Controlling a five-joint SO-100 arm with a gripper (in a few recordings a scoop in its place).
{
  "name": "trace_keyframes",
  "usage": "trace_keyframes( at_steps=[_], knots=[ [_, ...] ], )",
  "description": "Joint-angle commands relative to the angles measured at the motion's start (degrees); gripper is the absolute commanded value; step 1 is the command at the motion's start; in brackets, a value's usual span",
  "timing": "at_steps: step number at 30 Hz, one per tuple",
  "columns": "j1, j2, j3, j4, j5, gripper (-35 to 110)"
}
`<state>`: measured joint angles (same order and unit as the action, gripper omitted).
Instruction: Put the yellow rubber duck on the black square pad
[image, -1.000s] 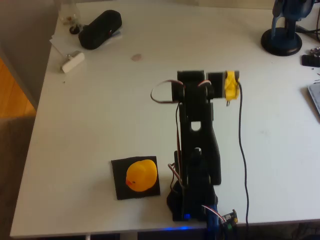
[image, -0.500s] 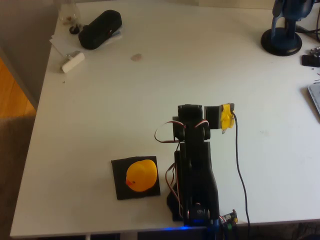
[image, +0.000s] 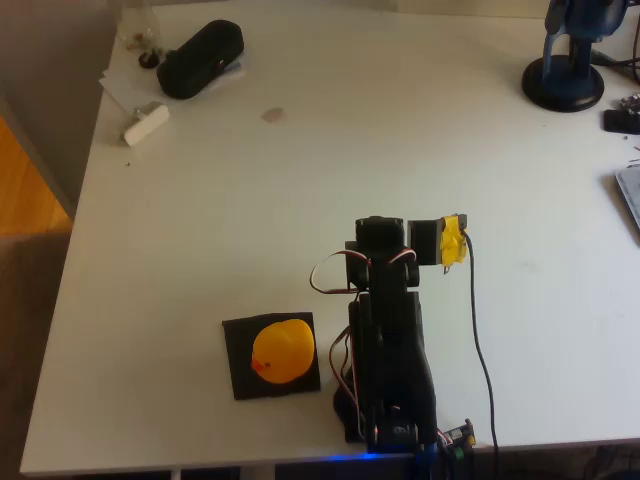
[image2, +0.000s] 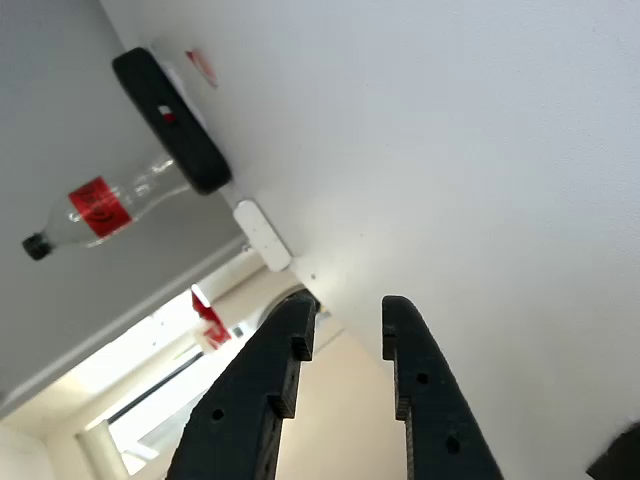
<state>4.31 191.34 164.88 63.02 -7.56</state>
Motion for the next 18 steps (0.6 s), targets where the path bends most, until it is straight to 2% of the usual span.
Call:
trace_keyframes(
  at_steps=[1, 18],
  knots=[
    [0.62, 1.32, 1.14, 0.18, -0.88, 8],
    [0.53, 1.32, 4.13, 0.09, -0.35, 8]
  ],
)
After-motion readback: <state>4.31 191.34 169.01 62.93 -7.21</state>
